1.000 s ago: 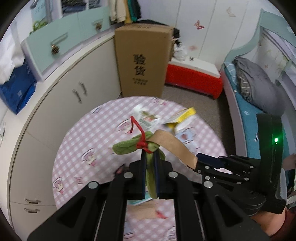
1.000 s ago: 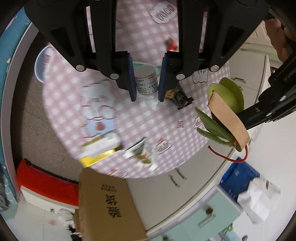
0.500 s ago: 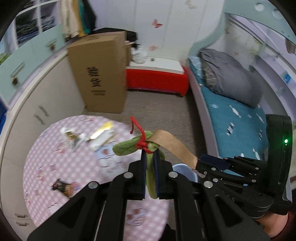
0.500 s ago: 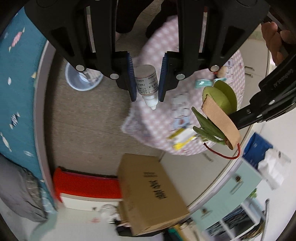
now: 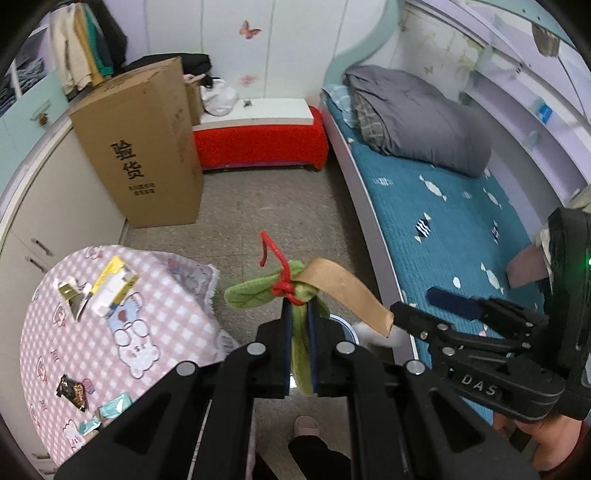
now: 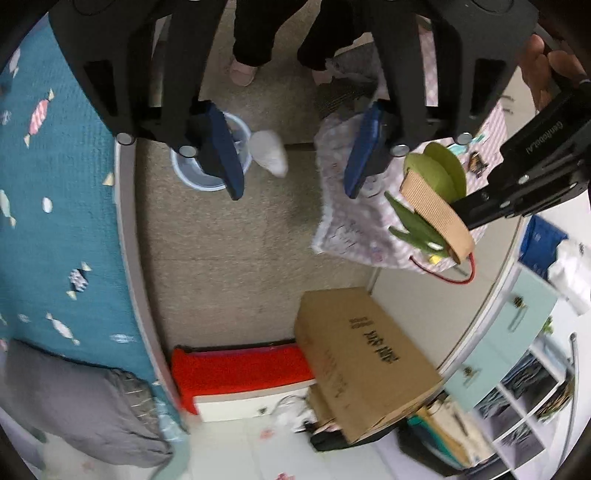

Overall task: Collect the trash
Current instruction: 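Carry the leaves and dropper bottle over the blue bin and open both tools, then return both tools to the table and grasp the teal tube with the left tool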

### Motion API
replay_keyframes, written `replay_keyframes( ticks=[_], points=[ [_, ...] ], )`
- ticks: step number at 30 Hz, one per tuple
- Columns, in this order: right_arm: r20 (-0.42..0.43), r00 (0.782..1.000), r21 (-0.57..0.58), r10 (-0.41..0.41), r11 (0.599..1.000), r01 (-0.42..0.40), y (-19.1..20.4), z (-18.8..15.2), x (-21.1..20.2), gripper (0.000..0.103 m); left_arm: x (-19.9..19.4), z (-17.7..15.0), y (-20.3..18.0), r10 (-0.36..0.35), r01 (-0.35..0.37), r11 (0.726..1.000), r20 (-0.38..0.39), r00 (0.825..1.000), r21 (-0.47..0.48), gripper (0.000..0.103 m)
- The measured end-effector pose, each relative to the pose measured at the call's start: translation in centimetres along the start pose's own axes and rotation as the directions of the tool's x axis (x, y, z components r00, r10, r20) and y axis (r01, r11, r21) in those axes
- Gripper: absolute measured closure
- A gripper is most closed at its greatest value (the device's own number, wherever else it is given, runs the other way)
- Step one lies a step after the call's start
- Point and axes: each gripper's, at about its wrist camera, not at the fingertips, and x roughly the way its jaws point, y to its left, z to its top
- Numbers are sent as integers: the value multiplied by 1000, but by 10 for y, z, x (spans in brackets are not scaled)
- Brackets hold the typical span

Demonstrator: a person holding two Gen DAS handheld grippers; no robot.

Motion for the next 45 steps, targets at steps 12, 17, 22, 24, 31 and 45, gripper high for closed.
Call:
replay_keyframes(
  ticks=[12,17,22,24,31,45],
  points=[
    [40,999,68,-25,997,22,-39,-3,-22,46,18,8,-44,-15,18,996,-28,999,83,96],
    [72,996,104,-59,993,51,-54,-5,-34,44,28,13,-61,-27,33,993,-50,998,117,95],
    [113,988,162,-101,983,82,-72,-8,-51,42,38,18,-82,-51,62,985,-72,996,162,95],
    [125,985,180,-116,979,92,-78,-9,-56,40,40,20,-90,-61,74,981,-78,995,177,94],
    [144,978,245,-151,963,112,-92,-19,-68,39,44,23,-107,-60,70,977,-55,997,202,33],
    [92,988,207,-122,973,101,-54,-22,-42,38,34,0,-50,-26,36,991,-83,996,126,27]
  ],
)
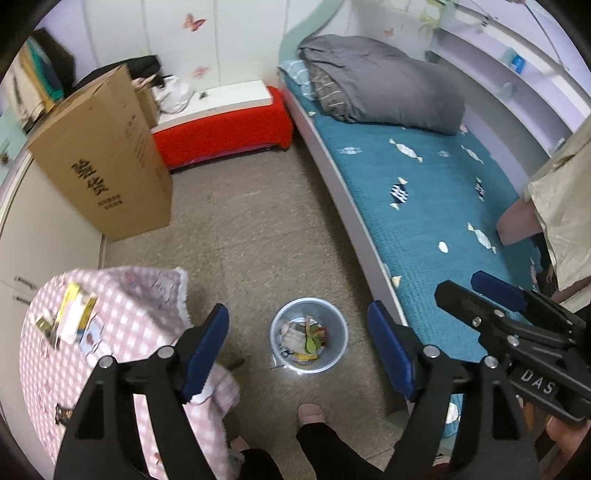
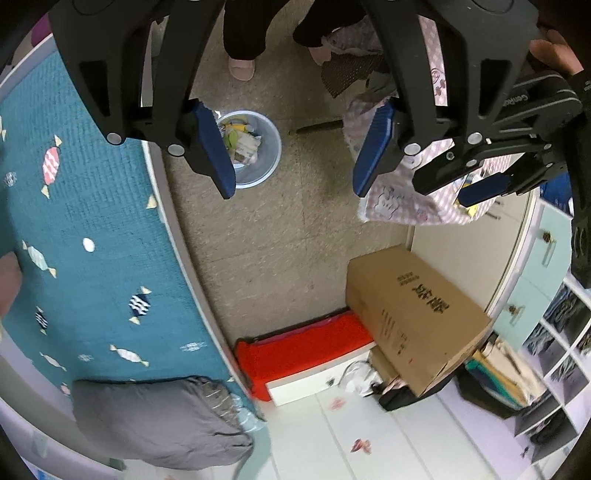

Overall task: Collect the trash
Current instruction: 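Return both tools to the table and grasp the teal tube with the left tool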

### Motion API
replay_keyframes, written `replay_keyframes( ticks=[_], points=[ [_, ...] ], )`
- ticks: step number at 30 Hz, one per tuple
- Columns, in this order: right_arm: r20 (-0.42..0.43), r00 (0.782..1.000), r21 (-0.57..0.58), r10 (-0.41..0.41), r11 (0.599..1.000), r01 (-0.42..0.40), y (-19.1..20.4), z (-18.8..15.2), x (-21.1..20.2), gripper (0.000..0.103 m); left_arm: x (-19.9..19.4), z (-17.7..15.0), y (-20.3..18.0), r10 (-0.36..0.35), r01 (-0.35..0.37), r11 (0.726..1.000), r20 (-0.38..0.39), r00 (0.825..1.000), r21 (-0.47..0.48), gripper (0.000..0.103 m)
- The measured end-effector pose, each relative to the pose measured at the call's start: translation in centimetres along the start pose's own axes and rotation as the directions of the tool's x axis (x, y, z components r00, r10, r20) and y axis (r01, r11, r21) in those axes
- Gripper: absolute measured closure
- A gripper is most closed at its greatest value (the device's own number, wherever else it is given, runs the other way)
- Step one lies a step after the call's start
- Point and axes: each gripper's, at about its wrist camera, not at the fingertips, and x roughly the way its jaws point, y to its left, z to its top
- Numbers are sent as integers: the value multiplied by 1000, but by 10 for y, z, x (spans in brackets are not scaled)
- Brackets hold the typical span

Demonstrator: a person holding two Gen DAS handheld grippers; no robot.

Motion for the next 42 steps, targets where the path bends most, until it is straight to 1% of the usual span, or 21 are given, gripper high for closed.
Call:
replay_keyframes(
  ticks=[5,9,12,14,15,17,20,22,25,27,29,30,31,33,35,38,40,41,42],
  points=[
    [-29,999,-53,28,998,-30,53,-15,16,38,-11,-23,53,24,-24,998,-12,1000,-65,27],
    [-67,996,-99,50,993,-57,105,-34,34,38,-24,-55,114,56,-58,990,-19,998,-125,27],
    [-106,992,-138,72,987,-86,152,-56,49,38,-30,-86,166,82,-90,982,-52,995,-169,27],
    [-133,988,-169,84,980,-106,187,-75,61,38,-33,-108,201,92,-105,974,-75,993,-201,27],
    [-151,984,-186,91,975,-119,207,-87,69,38,-35,-123,224,103,-121,967,-91,991,-224,27],
    [-174,980,-202,98,970,-133,232,-105,79,38,-35,-140,253,105,-130,960,-114,988,-247,27],
    [-209,972,-215,108,965,-153,269,-132,96,38,-31,-169,296,105,-143,959,-159,982,-247,27],
    [-223,969,-217,105,964,-154,287,-146,105,38,-26,-181,314,93,-138,961,-186,978,-241,27],
    [-246,965,-207,92,968,-145,305,-165,119,38,-14,-196,328,77,-126,967,-223,972,-219,28],
    [-253,964,-206,79,969,-133,309,-170,125,38,-3,-203,333,58,-110,974,-252,966,-200,35],
    [-258,964,-198,64,973,-118,312,-176,131,38,8,-210,333,45,-95,980,-271,961,-177,38],
    [-259,964,-193,56,975,-108,312,-178,133,38,13,-212,335,39,-89,982,-278,960,-167,40],
    [-260,964,-186,47,978,-98,311,-180,135,38,17,-214,335,31,-79,984,-286,958,-157,44],
    [-260,965,-175,36,981,-84,311,-183,137,38,27,-216,333,29,-71,989,-300,953,-130,46],
    [-259,966,-164,24,984,-69,309,-184,138,38,34,-217,330,26,-61,993,-305,952,-106,47],
    [-258,966,-151,15,987,-55,307,-186,139,38,43,-216,325,38,-59,997,-310,950,-58,51],
    [-256,967,-148,8,988,-47,306,-185,138,38,49,-215,322,32,-46,998,-321,947,-37,66],
    [-254,967,-145,5,988,-43,305,-184,138,38,50,-214,317,43,-52,998,-320,946,-20,68],
    [-252,968,-141,4,989,-41,305,-183,137,38,49,-212,315,57,-60,998,-312,948,-1,78]
  ],
)
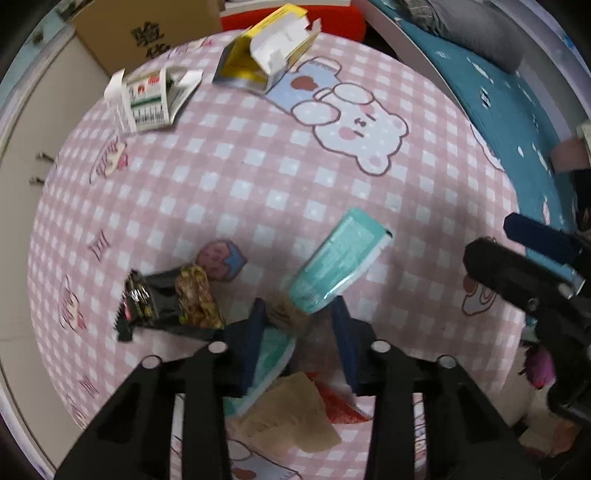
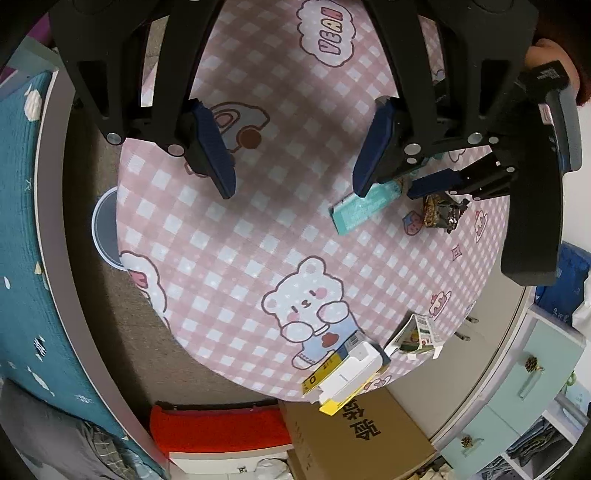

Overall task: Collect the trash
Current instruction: 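Return both tools to the table and grasp the teal tube with the left tool, then grasp the black snack wrapper with the right tool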

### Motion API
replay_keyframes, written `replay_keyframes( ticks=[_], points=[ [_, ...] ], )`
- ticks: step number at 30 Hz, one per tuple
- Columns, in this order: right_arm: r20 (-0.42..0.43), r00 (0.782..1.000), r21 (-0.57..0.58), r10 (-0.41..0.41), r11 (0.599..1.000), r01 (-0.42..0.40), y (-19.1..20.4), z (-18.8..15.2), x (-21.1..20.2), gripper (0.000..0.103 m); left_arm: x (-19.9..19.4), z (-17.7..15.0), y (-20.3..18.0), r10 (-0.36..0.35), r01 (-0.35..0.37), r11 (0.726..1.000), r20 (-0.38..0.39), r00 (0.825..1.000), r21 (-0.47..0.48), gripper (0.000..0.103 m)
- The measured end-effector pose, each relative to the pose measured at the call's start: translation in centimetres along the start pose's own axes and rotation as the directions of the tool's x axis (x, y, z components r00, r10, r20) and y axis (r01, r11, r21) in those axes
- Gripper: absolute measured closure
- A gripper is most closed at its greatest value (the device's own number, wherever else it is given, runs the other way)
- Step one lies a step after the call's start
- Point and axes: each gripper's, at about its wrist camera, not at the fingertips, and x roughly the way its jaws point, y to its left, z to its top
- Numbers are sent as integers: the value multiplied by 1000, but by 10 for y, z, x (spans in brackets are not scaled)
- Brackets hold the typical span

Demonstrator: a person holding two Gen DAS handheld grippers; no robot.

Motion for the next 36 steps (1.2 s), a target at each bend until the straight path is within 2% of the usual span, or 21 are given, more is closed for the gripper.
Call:
replay_keyframes(
  ticks=[1,3,7,10,15,18,22,25,28,29,31,32,36],
  points=[
    [2,1000,1,0,1000,0,0,1,-1,38,-3,1,-1,0,0,1000,13,1000,10,82],
    [6,1000,-4,-1,1000,1,2,4,-3,38,-14,3,3,-40,41,999,44,998,-17,83],
    [14,1000,-52,14,999,-13,21,15,-3,38,-46,3,22,-42,53,996,132,990,-77,83],
    [2,999,-104,35,994,-34,43,20,4,38,-70,-5,47,-24,53,987,189,982,-153,83],
    [-38,997,-221,72,972,-79,92,24,23,38,-92,-29,96,45,17,959,213,976,-281,83],
    [-67,995,-320,80,942,-97,125,22,38,37,-94,-50,128,85,-10,936,198,977,-353,83],
    [-112,992,-484,59,868,-106,167,13,64,35,-88,-70,154,120,-38,902,165,979,-431,83],
    [-139,990,-583,13,807,-93,188,6,85,35,-84,-81,168,137,-55,882,142,980,-469,83],
    [-160,987,-626,-17,775,-88,198,1,100,35,-80,-87,176,141,-60,869,129,982,-492,83],
    [-164,986,-632,-22,770,-88,198,1,103,37,-80,-87,177,141,-61,868,128,982,-493,83],
    [-144,988,-661,-61,749,-50,197,-1,109,57,-79,-86,176,142,-61,867,128,982,-494,83],
    [-152,986,-664,-64,746,-54,195,0,110,63,-79,-84,173,139,-58,869,130,982,-491,83],
    [-156,986,-659,-65,750,-55,175,3,104,73,-81,-72,158,135,-52,881,145,980,-470,83]
  ],
)
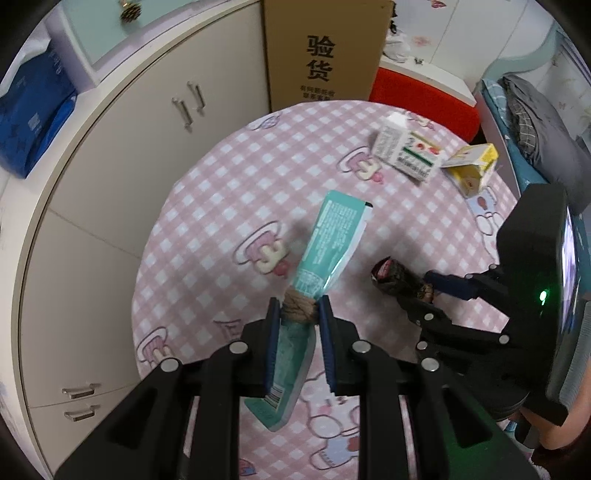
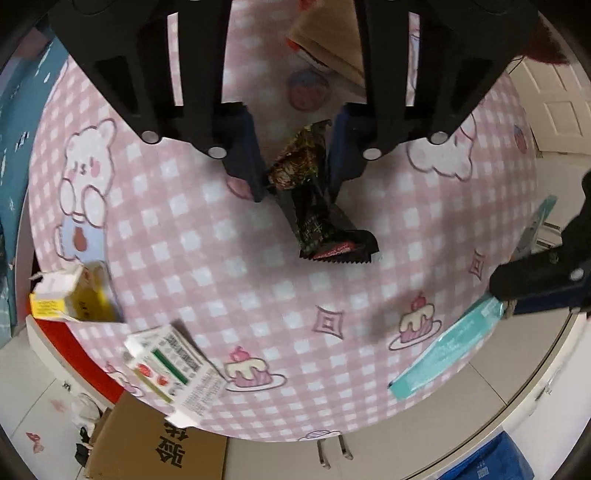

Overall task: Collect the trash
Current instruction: 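Grasp the black snack wrapper with the right tool, then carry the teal tube and black wrapper to the blue bin and release both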

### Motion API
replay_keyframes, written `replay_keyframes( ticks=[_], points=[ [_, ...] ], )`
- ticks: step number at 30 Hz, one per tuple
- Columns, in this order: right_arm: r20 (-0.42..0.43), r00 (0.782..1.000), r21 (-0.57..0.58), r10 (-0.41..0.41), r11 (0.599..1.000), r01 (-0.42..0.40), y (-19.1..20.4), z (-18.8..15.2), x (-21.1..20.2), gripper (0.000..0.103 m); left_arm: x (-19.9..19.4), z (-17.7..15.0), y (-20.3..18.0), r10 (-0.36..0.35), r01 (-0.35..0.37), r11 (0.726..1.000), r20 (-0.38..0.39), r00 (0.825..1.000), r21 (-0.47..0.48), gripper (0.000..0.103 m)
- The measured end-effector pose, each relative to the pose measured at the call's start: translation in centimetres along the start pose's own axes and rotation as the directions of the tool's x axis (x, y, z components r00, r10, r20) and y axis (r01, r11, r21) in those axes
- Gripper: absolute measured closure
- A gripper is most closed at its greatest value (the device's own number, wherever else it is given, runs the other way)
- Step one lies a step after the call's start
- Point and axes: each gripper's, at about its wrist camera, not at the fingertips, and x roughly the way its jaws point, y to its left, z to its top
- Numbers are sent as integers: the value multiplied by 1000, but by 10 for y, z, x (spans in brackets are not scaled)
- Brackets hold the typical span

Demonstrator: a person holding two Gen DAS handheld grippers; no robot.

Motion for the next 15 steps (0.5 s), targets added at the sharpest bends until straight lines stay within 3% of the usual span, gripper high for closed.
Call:
replay_keyframes(
  ticks=[7,15],
  points=[
    [70,993,197,93,975,-105,-64,-33,-38,75,-18,15,-56,-43,40,997,42,998,66,83],
    [174,984,368,40,924,-102,-165,-94,-110,75,-47,37,-180,-132,113,976,94,987,185,83]
  ],
)
